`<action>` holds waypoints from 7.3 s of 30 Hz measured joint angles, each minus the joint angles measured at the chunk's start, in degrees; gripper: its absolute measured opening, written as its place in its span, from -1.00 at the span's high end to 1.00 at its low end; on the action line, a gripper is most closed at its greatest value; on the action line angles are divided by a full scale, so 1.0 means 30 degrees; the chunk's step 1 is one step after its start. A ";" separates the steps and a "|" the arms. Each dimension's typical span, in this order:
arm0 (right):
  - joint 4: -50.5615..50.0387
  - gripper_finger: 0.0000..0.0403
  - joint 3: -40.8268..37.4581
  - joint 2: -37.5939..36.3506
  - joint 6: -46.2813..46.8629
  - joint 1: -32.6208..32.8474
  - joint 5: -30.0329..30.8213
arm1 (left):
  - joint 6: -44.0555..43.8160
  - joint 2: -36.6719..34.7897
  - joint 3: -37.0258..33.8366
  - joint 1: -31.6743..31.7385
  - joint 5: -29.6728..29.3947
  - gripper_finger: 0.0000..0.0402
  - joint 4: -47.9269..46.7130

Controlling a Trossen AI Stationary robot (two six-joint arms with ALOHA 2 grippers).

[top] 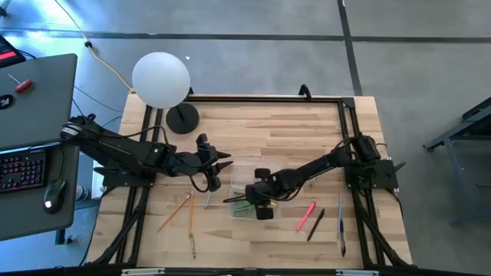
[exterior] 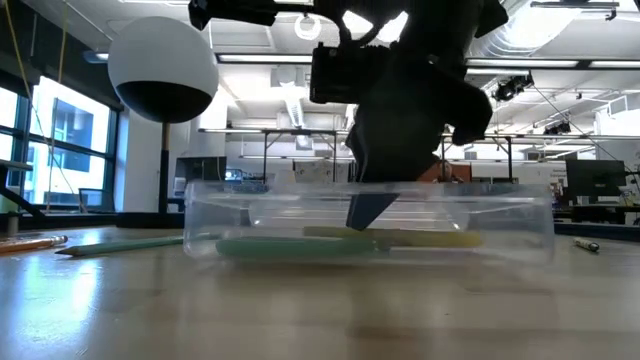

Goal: Pick & place school supplies into a supply box
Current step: Adjust the transparent supply box, then put the pink pen into the transparent supply box, then put the black pen into the transparent supply box

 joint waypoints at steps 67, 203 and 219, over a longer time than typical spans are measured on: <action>0.6030 1.00 -0.3774 -0.0590 -0.1552 -0.3128 0.2186 | 0.0000 0.0000 0.0014 0.0000 -0.0066 0.32 -0.0918; 0.6079 0.45 -0.6572 -0.6891 -0.5738 -0.1882 -0.0522 | -0.1443 0.0000 0.0015 0.0000 0.0636 0.32 -0.2101; -0.1703 0.52 -0.6572 -0.9659 -0.2587 0.6636 -0.2438 | -0.1450 0.0000 0.0015 0.0000 0.0648 0.32 -0.2483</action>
